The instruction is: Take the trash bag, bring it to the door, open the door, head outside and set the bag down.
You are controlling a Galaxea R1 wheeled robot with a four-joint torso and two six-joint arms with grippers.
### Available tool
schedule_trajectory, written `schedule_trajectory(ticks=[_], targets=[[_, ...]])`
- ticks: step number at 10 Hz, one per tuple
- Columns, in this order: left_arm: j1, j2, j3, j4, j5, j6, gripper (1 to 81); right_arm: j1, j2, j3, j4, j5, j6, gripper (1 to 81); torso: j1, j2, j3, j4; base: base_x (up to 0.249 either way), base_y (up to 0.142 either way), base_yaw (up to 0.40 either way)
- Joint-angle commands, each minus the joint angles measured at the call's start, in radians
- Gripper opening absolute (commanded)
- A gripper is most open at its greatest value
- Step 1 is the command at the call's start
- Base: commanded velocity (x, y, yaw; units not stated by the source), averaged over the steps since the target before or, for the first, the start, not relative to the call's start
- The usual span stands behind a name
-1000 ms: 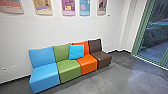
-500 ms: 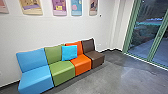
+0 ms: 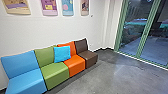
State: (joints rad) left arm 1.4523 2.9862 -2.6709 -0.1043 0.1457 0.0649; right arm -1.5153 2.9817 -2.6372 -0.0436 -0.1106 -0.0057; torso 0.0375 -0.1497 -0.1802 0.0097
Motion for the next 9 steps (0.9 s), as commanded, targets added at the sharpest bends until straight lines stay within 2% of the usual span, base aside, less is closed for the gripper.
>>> schedule_trajectory(ticks=[1, 9], targets=[[-0.031, -0.012, 0.017, 0.015, 0.048, 0.012, 1.0, 0.040, -0.039, 0.073, -0.005, -0.063, -0.003, 81.1, 0.000, 0.000, 0.000, 0.000, 0.000, 0.000, -0.218], [-0.033, -0.005, 0.017, 0.026, 0.048, 0.012, 1.0, 0.028, -0.028, 0.062, -0.007, -0.061, -0.002, 81.1, 0.000, 0.000, 0.000, 0.000, 0.000, 0.000, -0.248]])
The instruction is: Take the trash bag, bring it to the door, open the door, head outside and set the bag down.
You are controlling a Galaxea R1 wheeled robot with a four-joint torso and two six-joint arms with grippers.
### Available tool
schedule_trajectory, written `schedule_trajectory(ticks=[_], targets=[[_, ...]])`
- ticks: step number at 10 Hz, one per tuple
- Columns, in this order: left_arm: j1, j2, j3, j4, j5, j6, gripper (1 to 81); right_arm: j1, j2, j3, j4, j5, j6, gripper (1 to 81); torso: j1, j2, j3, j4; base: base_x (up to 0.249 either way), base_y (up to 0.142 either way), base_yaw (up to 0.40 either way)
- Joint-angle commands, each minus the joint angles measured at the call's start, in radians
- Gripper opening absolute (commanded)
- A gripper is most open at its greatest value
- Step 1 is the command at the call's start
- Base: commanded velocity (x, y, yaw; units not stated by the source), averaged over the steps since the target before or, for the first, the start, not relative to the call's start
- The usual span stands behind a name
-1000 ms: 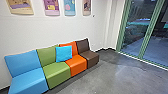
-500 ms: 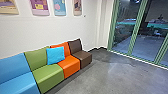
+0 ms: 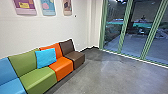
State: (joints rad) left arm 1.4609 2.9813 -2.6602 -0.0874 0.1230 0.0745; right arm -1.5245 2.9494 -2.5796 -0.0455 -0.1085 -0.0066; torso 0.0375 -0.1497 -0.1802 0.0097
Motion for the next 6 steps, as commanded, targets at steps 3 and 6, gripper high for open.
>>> schedule_trajectory(ticks=[3, 6], targets=[[-0.040, 0.003, 0.003, 0.011, 0.070, 0.002, 1.0, 0.036, 0.015, -0.002, -0.008, -0.063, -0.003, 81.1, 0.000, 0.000, 0.000, 0.000, 0.000, 0.000, -0.268], [-0.040, 0.004, 0.002, 0.014, 0.070, 0.002, 1.0, 0.036, 0.029, -0.025, -0.008, -0.063, -0.001, 81.1, 0.000, 0.000, 0.000, 0.000, 0.000, 0.000, -0.273]])
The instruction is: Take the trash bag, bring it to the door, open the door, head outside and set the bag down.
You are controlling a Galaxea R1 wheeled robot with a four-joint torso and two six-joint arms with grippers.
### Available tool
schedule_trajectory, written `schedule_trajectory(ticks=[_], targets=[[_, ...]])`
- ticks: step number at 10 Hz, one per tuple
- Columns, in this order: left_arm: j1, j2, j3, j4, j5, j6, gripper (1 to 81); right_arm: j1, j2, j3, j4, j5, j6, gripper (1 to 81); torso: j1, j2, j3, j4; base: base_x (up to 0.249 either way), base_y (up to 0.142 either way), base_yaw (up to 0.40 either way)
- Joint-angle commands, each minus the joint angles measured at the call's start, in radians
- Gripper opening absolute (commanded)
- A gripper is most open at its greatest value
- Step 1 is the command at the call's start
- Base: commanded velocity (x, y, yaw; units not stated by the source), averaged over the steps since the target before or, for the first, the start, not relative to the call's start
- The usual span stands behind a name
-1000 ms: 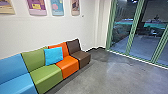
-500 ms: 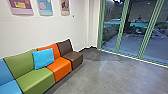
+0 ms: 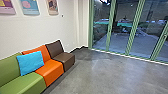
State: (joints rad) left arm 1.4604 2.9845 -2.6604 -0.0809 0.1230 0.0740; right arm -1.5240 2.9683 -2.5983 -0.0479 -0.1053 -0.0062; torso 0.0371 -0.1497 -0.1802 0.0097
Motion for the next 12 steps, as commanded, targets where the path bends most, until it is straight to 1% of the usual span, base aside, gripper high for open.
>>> schedule_trajectory(ticks=[1, 6, 7, 8, 9, 10, 11, 12], targets=[[-0.041, 0.001, 0.004, 0.007, 0.070, 0.003, 1.0, 0.037, 0.013, -0.011, -0.006, -0.066, -0.002, 81.1, 0.000, 0.000, 0.000, 0.000, 0.000, 0.000, -0.273], [-0.039, 0.005, 0.002, 0.009, 0.070, 0.003, 1.0, 0.040, 0.014, -0.017, 0.002, -0.068, 0.003, 81.1, 0.000, 0.000, 0.000, 0.000, 0.000, 0.000, -0.275], [-0.039, 0.007, 0.002, 0.015, 0.070, 0.003, 1.0, 0.038, 0.014, -0.017, 0.002, -0.068, 0.003, 81.1, 0.000, 0.000, 0.000, 0.000, 0.000, 0.000, -0.276], [-0.039, 0.007, 0.002, 0.015, 0.070, 0.003, 1.0, 0.037, 0.014, -0.017, 0.002, -0.068, 0.003, 81.1, 0.000, 0.000, 0.037, 0.000, 0.000, 0.000, -0.275], [-0.041, 0.007, 0.002, 0.015, 0.070, 0.003, 1.0, 0.037, 0.014, -0.017, 0.002, -0.068, 0.003, 81.1, 0.000, 0.000, 0.046, 0.000, 0.000, 0.000, -0.276], [-0.039, 0.007, 0.002, 0.015, 0.070, 0.003, 1.0, 0.040, 0.014, -0.017, 0.003, -0.068, 0.005, 81.1, 0.000, 0.000, 0.009, 0.000, 0.000, 0.000, -0.276], [-0.039, 0.007, 0.002, 0.015, 0.070, 0.003, 1.0, 0.040, 0.014, -0.018, 0.003, -0.068, 0.005, 81.1, 0.001, 0.000, 0.026, 0.000, 0.000, 0.000, -0.276], [-0.039, 0.007, 0.002, 0.015, 0.070, 0.003, 1.0, 0.040, 0.014, -0.020, 0.003, -0.068, 0.005, 81.1, 0.000, 0.000, 0.032, 0.000, 0.000, 0.000, -0.276]])
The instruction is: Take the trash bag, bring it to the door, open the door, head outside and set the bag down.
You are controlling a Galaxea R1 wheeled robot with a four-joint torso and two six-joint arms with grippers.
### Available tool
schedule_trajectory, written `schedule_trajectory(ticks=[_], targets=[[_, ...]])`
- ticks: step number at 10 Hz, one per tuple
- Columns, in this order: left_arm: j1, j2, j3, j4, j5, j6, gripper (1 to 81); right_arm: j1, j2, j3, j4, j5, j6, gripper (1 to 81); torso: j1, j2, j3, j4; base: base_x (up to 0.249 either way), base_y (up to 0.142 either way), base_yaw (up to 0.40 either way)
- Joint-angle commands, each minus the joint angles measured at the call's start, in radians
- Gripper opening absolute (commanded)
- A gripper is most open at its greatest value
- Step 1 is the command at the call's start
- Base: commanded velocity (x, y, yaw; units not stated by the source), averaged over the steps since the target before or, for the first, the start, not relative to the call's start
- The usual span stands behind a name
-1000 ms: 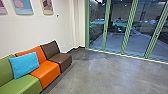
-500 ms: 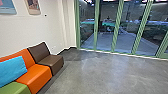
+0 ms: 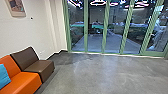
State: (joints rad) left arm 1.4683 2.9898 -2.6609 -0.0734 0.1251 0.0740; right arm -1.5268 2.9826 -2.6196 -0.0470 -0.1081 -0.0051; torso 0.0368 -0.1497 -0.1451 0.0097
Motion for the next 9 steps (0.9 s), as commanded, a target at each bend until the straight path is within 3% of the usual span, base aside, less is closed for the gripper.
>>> schedule_trajectory(ticks=[1, 9], targets=[[-0.047, 0.002, 0.002, 0.007, 0.068, 0.003, 1.0, 0.044, 0.000, 0.001, 0.003, -0.065, 0.005, 81.1, 0.000, 0.000, 0.000, 0.000, 0.000, 0.000, -0.276], [-0.047, 0.005, 0.001, 0.009, 0.068, 0.009, 1.0, 0.036, 0.012, 0.001, 0.001, -0.042, 0.004, 81.1, 0.000, 0.000, 0.000, 0.000, 0.000, 0.000, -0.279]])
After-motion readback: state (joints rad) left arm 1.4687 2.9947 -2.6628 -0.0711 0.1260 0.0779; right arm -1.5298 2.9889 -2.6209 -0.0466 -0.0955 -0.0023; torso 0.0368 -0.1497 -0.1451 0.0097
